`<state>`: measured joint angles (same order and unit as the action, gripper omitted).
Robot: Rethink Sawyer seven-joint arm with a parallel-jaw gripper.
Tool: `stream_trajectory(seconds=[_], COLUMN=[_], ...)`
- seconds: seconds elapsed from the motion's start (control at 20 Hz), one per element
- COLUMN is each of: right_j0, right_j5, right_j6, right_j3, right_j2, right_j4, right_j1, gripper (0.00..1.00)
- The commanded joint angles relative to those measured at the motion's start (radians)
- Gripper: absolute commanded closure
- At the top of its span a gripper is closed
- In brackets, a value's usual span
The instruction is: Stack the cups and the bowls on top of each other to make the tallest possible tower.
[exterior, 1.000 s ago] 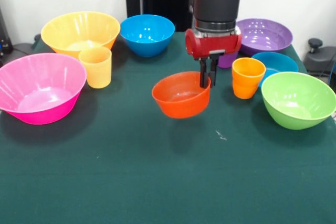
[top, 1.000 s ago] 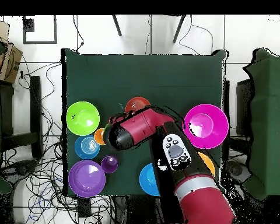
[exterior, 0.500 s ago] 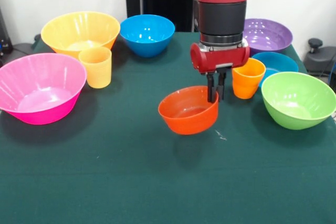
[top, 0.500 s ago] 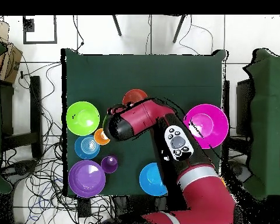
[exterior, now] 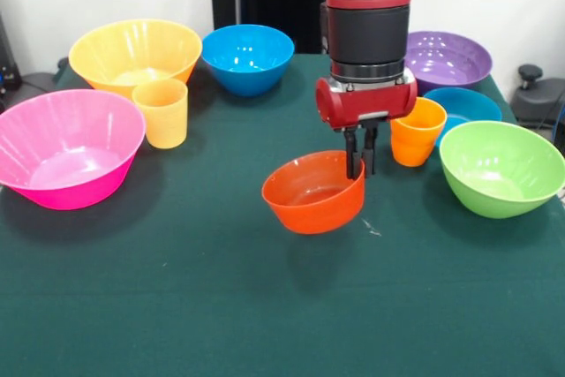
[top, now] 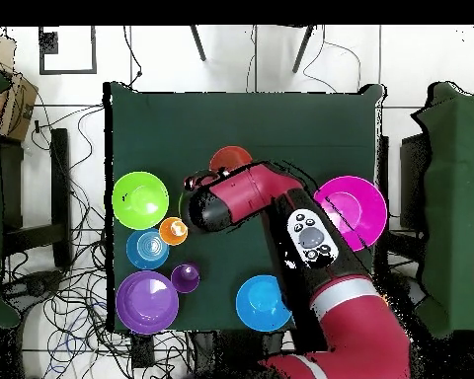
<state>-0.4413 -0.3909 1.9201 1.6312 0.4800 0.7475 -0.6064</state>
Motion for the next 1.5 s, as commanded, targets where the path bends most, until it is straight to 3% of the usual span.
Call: stream_trajectory(seconds=[0.05,0.2,0.5,0.75,1.15,1.5], right_j0=[-0.035,-0.055,-0.051,-0.017,0.032,0.025], right_j5=[-0.104,-0.243,-0.307,-0.418,-0.435,-0.332], right_j6=[-0.276,-0.377,-0.404,-0.443,-0.386,-0.288], right_j3=[-0.017,-0.052,-0.062,-0.092,-0.079,-0.034], right_j2=[0.063,0.095,0.098,0.086,0.046,0.042], right_j4=[0.082,0.040,0.057,0.065,0.116,0.131], right_j1=[0.021,0.026,0.010,0.006,-0.004,0.007], gripper=[1.00,1.00,1.00,1.00,1.00,1.00])
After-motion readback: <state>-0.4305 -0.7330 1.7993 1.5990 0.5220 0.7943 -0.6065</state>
